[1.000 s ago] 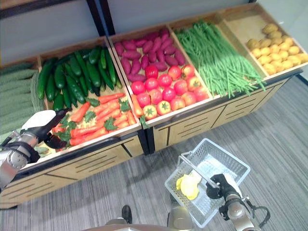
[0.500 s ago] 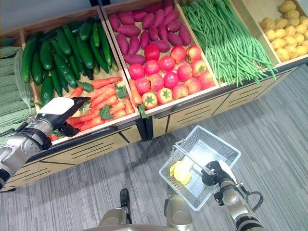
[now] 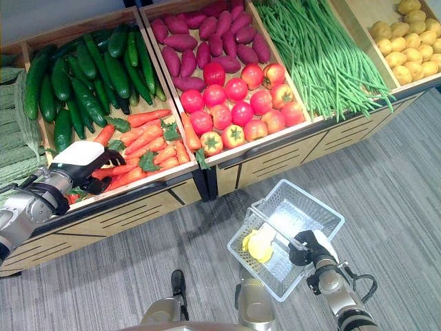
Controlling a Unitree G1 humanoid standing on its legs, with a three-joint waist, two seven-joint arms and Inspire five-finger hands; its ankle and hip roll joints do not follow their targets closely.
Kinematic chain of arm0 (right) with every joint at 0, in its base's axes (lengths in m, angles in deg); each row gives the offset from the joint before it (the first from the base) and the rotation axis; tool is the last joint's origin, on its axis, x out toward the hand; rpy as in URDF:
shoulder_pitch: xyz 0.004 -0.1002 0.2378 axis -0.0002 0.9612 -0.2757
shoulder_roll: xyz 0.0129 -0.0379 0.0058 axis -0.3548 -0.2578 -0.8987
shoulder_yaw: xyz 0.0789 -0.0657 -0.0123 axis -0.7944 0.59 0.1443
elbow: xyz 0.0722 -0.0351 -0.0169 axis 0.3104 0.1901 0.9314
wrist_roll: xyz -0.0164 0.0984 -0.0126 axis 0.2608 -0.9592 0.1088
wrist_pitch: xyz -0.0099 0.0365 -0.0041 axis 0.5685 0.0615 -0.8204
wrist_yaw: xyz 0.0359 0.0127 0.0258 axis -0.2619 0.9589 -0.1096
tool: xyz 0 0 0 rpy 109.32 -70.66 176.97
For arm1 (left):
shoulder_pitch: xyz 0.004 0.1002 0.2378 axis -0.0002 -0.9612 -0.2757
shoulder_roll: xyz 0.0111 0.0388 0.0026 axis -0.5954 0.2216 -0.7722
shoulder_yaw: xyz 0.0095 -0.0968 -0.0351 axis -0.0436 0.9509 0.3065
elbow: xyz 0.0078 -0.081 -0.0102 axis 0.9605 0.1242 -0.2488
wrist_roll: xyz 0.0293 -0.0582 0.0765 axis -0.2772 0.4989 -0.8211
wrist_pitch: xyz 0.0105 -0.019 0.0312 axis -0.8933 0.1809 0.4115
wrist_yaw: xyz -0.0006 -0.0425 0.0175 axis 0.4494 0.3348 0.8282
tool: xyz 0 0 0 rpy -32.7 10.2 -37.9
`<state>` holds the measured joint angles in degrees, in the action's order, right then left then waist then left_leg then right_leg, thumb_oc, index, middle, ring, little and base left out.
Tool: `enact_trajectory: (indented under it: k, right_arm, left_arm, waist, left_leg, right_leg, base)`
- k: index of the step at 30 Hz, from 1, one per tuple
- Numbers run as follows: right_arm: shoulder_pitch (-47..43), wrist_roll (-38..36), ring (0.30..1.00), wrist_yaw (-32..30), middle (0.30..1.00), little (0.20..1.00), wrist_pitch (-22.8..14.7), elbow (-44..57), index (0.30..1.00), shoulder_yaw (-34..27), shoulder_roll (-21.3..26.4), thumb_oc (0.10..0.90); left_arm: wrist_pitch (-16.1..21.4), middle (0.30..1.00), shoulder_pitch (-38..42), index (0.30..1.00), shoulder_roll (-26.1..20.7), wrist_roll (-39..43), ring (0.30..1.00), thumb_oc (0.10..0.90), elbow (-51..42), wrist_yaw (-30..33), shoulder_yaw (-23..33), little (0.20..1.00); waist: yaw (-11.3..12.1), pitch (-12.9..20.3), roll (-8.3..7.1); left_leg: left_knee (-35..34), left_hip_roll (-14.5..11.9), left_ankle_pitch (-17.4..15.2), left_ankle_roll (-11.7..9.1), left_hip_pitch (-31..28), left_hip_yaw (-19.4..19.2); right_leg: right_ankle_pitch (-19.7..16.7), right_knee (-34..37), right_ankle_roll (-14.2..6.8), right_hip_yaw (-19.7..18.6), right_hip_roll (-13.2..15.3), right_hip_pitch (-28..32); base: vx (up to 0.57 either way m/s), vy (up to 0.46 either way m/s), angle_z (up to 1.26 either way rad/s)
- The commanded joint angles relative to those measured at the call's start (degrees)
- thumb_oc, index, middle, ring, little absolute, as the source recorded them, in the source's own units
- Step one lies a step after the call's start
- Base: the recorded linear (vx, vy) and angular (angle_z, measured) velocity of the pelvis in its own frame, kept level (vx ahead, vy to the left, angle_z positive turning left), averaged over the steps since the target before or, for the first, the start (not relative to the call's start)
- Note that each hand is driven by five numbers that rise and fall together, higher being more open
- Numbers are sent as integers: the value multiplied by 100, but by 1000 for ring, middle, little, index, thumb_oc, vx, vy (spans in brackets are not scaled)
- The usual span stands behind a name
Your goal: Get the vegetables into the basket
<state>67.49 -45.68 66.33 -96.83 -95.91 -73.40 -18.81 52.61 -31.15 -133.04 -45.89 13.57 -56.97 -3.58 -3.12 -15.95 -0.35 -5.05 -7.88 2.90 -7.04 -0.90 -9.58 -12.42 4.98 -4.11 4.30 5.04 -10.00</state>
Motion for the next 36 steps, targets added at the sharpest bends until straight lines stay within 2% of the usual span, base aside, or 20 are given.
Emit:
enact_trajectory:
  k: [1,7,13,15,17,19,20,21,24,25,26,27,28,30,31,32,33,34,35,36]
  right_arm:
    - [-114,-94,300,-183,300,300,-272,284,300,-77,305,400]
    - [-85,-94,300,-186,300,300,-270,301,300,-77,284,400]
    - [-35,-44,300,-215,300,300,-299,294,300,-63,254,400]
    - [-15,-7,300,-264,300,300,-320,319,300,-54,198,400]
    - [-14,-13,300,-268,300,300,-319,312,300,-48,187,400]
    - [44,-31,300,-263,300,300,-318,329,300,-101,155,400]
    - [40,-31,300,-263,300,300,-319,328,300,-90,158,400]
    - [79,-43,300,-262,300,300,-308,310,300,-129,114,400]
    - [158,-84,300,-208,300,300,-289,310,300,-180,26,400]
    - [156,-83,300,-207,300,300,-287,313,300,-166,34,400]
    - [228,-67,300,-200,300,300,-289,335,300,-194,-54,400]
    - [223,-67,300,-199,300,300,-288,336,300,-184,-47,400]
    - [292,-41,300,-232,300,300,-279,333,300,-214,-188,400]
    - [300,-44,300,-246,300,300,-276,333,300,-221,-193,400]
    - [314,-38,300,-258,300,300,-263,302,300,-225,-232,400]
    - [311,-18,300,-317,300,300,-236,301,300,-195,-254,400]
    - [315,-18,300,-316,300,300,-234,305,300,-194,-248,400]
    - [303,-21,300,-336,300,300,-208,327,300,-174,-267,400]
    - [305,-21,300,-336,300,300,-207,327,300,-176,-262,400]
    - [306,-17,300,-329,300,300,-191,372,300,-166,-249,400]
  left_arm:
    - [14,300,507,300,-453,146,300,400,211,126,71,300]
    - [-125,300,470,300,-396,-411,300,400,354,223,-32,300]
    - [-244,300,354,300,-325,-664,300,400,412,533,215,300]
    - [-372,300,406,300,-359,-855,300,400,177,909,499,300]
    - [-394,300,402,300,-389,-866,300,400,74,990,596,300]
    - [-365,300,200,300,-474,-756,300,400,-407,1145,1040,300]
    - [-371,300,155,300,-479,-756,300,400,-432,1137,1082,300]
    - [-326,300,-86,300,-420,-575,300,400,-587,1268,1410,300]
    - [-234,300,-705,300,25,-61,300,400,-945,1563,2268,300]
    - [-239,300,-755,300,29,-62,300,400,-971,1556,2314,300]
    - [-100,300,-989,300,680,465,300,400,-1188,1812,2753,300]
    - [-104,300,-1017,300,686,465,300,400,-1207,1805,2782,300]
    - [141,300,-1146,300,1692,1336,300,400,-1337,2213,3268,300]
    - [140,300,-1253,300,1895,1514,300,400,-1377,2217,3406,300]
    - [222,300,-1250,300,2218,1803,300,400,-1532,2325,3439,300]
    - [417,300,-1235,300,2752,2449,300,400,-1888,2453,3469,300]
    - [410,300,-1250,300,2757,2456,300,400,-1904,2442,3479,300]
    - [606,300,-1213,300,3104,2999,300,400,-2188,2380,3420,300]
    - [603,300,-1219,300,3108,3009,300,400,-2196,2371,3424,300]
    - [722,300,-1225,300,3264,3435,300,400,-2379,2207,3394,300]
  waist:
    - [-105,352,-131]
    - [-115,353,-144]
    - [-106,409,-161]
    - [-76,490,-164]
    - [-68,525,-167]
    - [-26,644,-171]
    - [-35,640,-170]
    - [-9,718,-169]
    - [18,872,-188]
    - [4,873,-183]
    - [5,917,-201]
    - [-5,922,-199]
    - [-7,960,-249]
    - [-17,989,-252]
    - [-21,1009,-273]
    - [-34,1023,-277]
    - [-35,1029,-273]
    - [-48,1052,-280]
    - [-46,1050,-275]
    - [-52,1071,-273]
  left_leg:
    - [5,-83,156,91,437,258]
    - [5,-87,135,94,424,234]
    - [5,-91,100,99,360,216]
    - [5,-90,63,99,273,225]
    - [5,-90,48,101,244,227]
    - [5,-82,-6,104,142,233]
    - [5,-82,-8,103,135,231]
    - [5,-75,-36,105,68,231]
    - [5,-67,-88,109,-65,223]
    - [5,-67,-90,109,-70,221]
    - [5,-59,-141,112,-162,216]
    - [5,-57,-122,113,-146,216]
    - [5,-56,-165,114,-215,216]
    - [5,-58,-154,115,-205,214]
    - [5,-55,-165,122,-225,211]
    - [5,-48,-177,133,-272,207]
    - [5,-48,-177,133,-270,206]
    - [5,-39,-182,145,-282,208]
    - [5,-39,-184,145,-286,207]
    - [5,-39,-186,151,-305,205]
  right_leg:
    - [477,2,-695,-120,570,340]
    - [486,2,-699,-162,566,326]
    - [528,2,-701,-175,566,375]
    - [575,2,-706,-156,558,474]
    - [592,2,-705,-146,558,513]
    - [642,2,-698,-125,565,635]
    - [644,2,-699,-126,565,641]
    - [673,2,-695,-116,567,706]
    - [728,2,-686,-100,576,846]
    - [729,2,-686,-102,576,850]
    - [785,2,-677,-94,579,950]
    - [767,2,-674,-98,580,932]
    - [823,2,-655,-88,580,1009]
    - [809,2,-646,-99,585,995]
    - [816,2,-637,-101,586,1007]
    - [829,2,-624,-102,583,1050]
    - [828,2,-624,-104,583,1047]
    - [831,2,-616,-114,582,1061]
    - [831,2,-616,-115,581,1065]
    - [834,2,-612,-122,581,1083]
  base:
    - [0,0,0]
    - [4,2,-1]
    - [15,5,-3]
    - [41,-2,-1]
    - [40,-9,0]
    - [60,-8,1]
    - [63,-3,3]
    - [56,1,4]
    - [57,7,0]
    - [63,11,-3]
    - [0,0,0]
    - [58,5,1]
    - [13,-3,3]
    - [14,-1,2]
    - [0,0,0]
    - [0,0,0]
    - [0,0,0]
    - [0,0,0]
    - [0,0,0]
    - [0,0,0]
